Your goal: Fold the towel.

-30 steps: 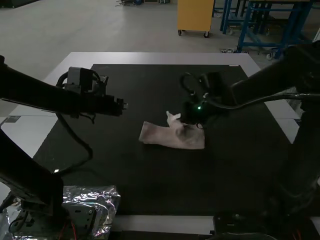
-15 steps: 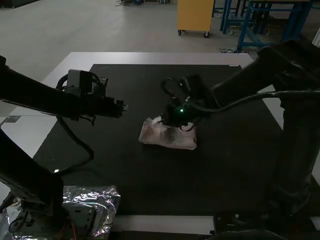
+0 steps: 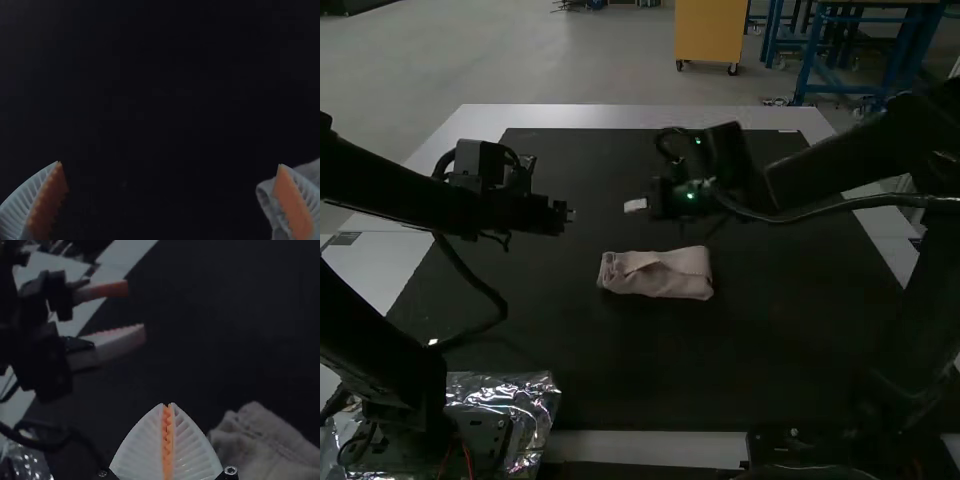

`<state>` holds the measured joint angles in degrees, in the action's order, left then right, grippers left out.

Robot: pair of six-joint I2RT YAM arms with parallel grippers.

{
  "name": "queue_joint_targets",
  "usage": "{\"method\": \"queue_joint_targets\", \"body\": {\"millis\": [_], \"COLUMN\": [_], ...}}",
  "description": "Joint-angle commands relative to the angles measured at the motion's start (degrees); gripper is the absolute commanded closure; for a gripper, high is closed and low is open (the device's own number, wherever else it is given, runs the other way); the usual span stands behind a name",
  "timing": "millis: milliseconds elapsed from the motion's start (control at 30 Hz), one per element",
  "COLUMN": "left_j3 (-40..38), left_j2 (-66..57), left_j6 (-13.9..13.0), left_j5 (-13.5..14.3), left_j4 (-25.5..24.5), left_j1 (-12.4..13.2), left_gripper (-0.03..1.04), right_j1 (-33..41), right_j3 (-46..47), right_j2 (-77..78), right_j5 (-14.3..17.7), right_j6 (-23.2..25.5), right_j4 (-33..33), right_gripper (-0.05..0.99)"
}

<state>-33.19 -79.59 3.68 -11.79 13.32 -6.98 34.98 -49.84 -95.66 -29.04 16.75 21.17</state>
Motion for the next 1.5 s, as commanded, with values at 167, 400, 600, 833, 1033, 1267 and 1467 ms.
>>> {"method": "queue_joint_targets", "body": {"millis": [167,400,600,833,1033,1267,1467], "left_j3": [-0.4,-0.5,-0.5,-0.4,-0.5,-1.8,-4.0], "left_j2": [0.0,0.2,0.2,0.9,1.9,6.2,10.3], "left_j6": [-0.1,0.3,0.4,0.7,0.8,0.8,0.4], "left_j5": [0.5,0.5,0.5,0.5,0.5,0.5,0.5], "left_j4": [0.1,-0.1,-0.2,-0.8,-1.5,-4.1,-8.7], "left_j1": [0.4,0.4,0.4,0.5,0.5,0.7,0.9], "left_gripper": [0.04,0.04,0.04,0.04,0.04,0.04,0.04], "right_j1": [-0.5,-0.9,0.2,4.0,6.9,1.0,-5.8], "right_j3": [4.5,4.9,4.7,3.3,1.6,1.4,1.8], "right_j2": [-3.7,-10.0,-15.3,-21.1,-23.3,-12.2,2.4], "right_j5": [-1.2,-1.3,-1.4,-1.3,-1.2,-1.3,-1.3], "right_j6": [0.1,-0.1,-0.2,0.3,1.4,2.5,2.0], "right_j4": [3.3,8.2,11.1,13.5,15.1,12.3,4.4], "right_gripper": [0.96,0.96,0.96,0.96,0.96,0.95,0.71]}}
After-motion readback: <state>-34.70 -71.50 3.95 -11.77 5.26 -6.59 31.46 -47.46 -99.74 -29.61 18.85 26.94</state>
